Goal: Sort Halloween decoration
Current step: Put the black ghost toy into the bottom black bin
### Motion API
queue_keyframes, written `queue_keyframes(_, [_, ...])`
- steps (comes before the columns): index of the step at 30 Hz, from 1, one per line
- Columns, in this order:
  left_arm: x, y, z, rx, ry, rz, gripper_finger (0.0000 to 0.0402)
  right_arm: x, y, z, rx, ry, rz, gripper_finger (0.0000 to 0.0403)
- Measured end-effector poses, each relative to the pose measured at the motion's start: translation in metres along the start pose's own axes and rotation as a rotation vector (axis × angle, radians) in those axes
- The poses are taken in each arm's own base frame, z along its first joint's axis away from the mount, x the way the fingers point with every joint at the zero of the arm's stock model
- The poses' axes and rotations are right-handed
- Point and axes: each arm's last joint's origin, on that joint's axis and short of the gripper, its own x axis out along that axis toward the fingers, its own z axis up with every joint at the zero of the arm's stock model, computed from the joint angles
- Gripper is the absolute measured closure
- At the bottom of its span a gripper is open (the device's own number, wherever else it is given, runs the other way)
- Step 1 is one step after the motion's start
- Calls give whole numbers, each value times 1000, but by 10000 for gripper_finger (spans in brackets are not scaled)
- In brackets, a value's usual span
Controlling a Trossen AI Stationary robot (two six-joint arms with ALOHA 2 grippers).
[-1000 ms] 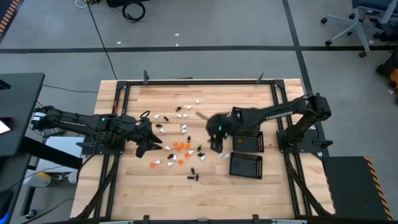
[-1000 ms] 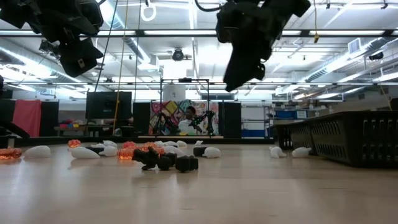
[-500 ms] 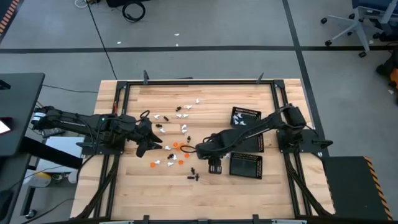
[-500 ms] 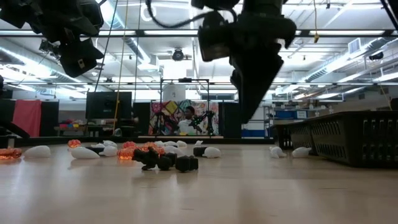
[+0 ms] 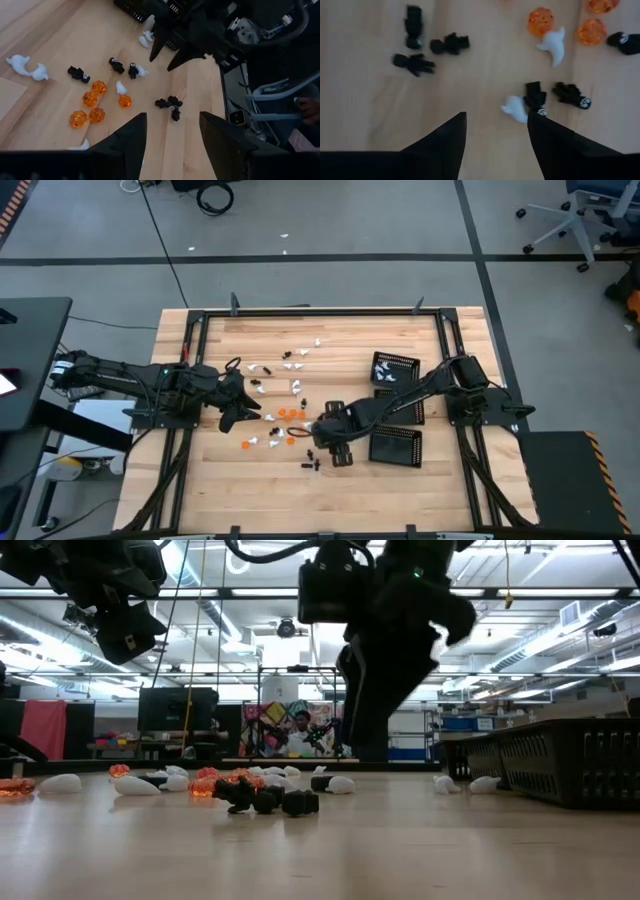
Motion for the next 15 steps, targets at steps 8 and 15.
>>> queue_keyframes(8, [0,0,0,0,0,-1,209,18,-8,-13,111,-8,-18,207])
queue_keyframes(15, [0,0,0,0,0,-1,209,26,-15,-16,151,-55,-15,208])
